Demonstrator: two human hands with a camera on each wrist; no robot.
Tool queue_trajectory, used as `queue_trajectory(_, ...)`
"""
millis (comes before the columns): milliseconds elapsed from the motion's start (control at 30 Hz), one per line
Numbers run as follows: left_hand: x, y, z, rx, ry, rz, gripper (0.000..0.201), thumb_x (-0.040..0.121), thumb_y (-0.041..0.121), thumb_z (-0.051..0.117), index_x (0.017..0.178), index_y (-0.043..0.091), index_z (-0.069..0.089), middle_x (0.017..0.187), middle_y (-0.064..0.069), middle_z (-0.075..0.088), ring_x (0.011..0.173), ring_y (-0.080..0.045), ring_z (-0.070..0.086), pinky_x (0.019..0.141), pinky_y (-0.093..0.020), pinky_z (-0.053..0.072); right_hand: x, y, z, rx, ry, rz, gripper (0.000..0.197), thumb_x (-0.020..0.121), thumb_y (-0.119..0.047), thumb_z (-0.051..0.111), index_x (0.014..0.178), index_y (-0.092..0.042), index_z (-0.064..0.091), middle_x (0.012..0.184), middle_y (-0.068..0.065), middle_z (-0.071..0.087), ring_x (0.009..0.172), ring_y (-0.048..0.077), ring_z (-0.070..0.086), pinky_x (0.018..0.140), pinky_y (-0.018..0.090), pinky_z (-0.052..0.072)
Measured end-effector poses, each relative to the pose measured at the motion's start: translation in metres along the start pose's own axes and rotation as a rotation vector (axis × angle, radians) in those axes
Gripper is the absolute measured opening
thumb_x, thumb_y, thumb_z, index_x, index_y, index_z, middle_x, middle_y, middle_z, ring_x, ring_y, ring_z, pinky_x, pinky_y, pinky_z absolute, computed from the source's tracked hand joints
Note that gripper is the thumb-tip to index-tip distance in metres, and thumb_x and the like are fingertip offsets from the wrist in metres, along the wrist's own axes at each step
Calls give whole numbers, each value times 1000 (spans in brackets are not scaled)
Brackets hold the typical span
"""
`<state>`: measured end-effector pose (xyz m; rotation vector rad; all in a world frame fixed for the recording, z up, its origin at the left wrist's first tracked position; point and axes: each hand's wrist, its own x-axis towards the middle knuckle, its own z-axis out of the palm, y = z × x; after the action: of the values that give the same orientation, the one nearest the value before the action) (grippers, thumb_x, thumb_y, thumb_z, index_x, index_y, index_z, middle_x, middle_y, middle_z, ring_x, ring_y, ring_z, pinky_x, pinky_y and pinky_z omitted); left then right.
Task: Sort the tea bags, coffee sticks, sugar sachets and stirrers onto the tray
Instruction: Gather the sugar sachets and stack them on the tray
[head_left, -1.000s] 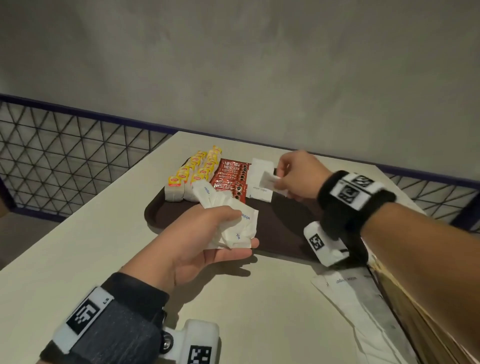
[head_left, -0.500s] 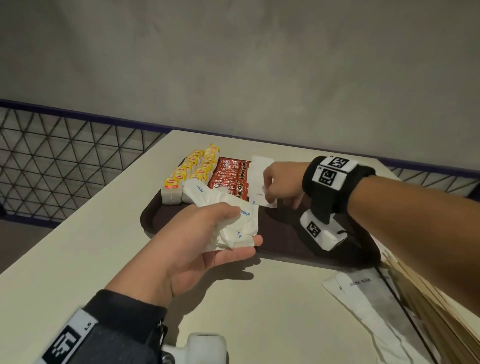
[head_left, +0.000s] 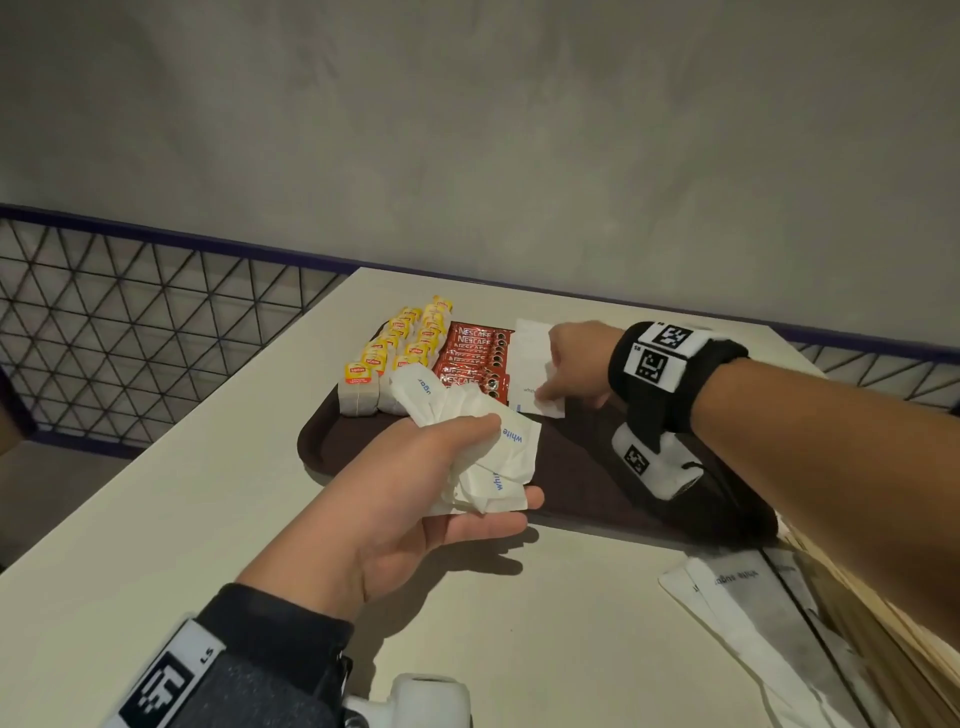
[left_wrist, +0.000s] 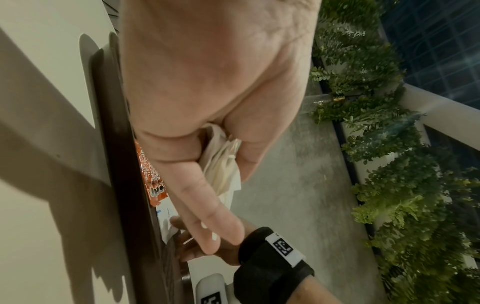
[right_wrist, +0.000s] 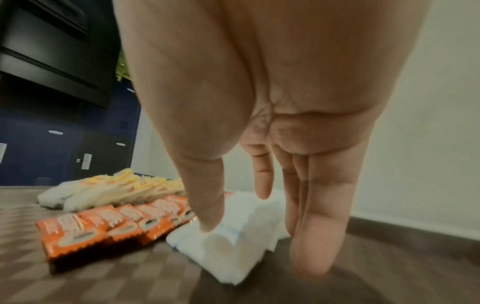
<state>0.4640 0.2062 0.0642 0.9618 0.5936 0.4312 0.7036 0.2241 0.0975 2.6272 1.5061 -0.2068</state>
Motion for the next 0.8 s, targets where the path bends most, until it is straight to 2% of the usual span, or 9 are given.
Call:
queue_trajectory(33, 0, 0, 0, 7, -3, 6, 34, 100, 18, 64, 134, 18, 60, 107, -15, 79, 87, -39, 79, 64, -42, 66, -8, 0, -7, 42, 36, -20, 41, 89, -43, 74, 111, -12, 59, 91, 9, 74, 74, 24, 76, 76, 40, 64)
queue_trajectory(100, 0, 1, -2, 19, -2, 21, 36, 99, 20, 65, 135, 20, 59, 109, -14, 79, 88, -38, 79, 64, -40, 66, -28, -3, -20, 320, 50, -88, 35, 91, -41, 73, 108, -14, 59, 91, 8, 73, 71, 20, 74, 73, 38, 64)
queue_trajectory(200, -3, 3, -2, 32, 13, 44, 36, 99, 24, 66, 134, 22, 60, 109, -12, 80, 88, -35, 79, 57, -34, 65, -67, -11, -27, 819, -224, -216, 40, 91, -37, 74, 113, -5, 64, 102, 17, 73, 78, 22, 68, 76, 40, 56)
queue_trajectory(267, -5, 4, 0, 60, 8, 62, 32, 100, 26, 65, 131, 22, 62, 106, -9, 81, 88, -32, 80, 54, -30, 62, -86, -12, -22, 855, -374, -286, 44, 91, -35, 74, 116, 0, 64, 101, 18, 71, 84, 26, 67, 80, 42, 53)
queue_trajectory(300, -7, 4, 0, 71, 7, 68, 30, 101, 27, 64, 130, 21, 63, 105, -9, 81, 87, -31, 80, 53, -28, 62, -91, -12, -19, 850, -394, -300, 44, 91, -32, 73, 117, 2, 63, 100, 18, 70, 84, 25, 67, 80, 41, 54)
queue_trajectory(467, -13, 5, 4, 74, 1, 74, 33, 101, 35, 61, 131, 21, 63, 106, -10, 80, 88, -32, 79, 55, -28, 62, -94, -1, -11, 968, -281, -274, 32, 90, -14, 73, 113, 6, 60, 97, 25, 64, 74, 23, 65, 67, 34, 56)
queue_trajectory(600, -13, 6, 2, 75, -5, 46, 34, 105, 34, 54, 133, 17, 62, 105, -12, 80, 91, -31, 79, 54, -29, 60, -85, 12, -15, 1025, -107, -191, 20, 92, -11, 73, 104, -3, 60, 89, 22, 65, 67, 21, 65, 59, 32, 56)
queue_trajectory(700, -9, 6, 2, 71, 14, 21, 35, 105, 35, 55, 134, 17, 61, 104, -13, 80, 90, -31, 79, 54, -29, 61, -65, 24, -13, 786, 134, -141, 17, 92, -12, 73, 99, -3, 60, 85, 22, 73, 63, 24, 68, 59, 33, 59)
queue_trajectory(800, -6, 4, 1, 64, 33, 4, 36, 104, 35, 57, 135, 17, 60, 104, -13, 80, 90, -32, 79, 54, -30, 62, -43, 29, -3, 496, 194, -127, 12, 88, -7, 72, 85, -10, 61, 74, 12, 75, 69, 27, 75, 69, 40, 64)
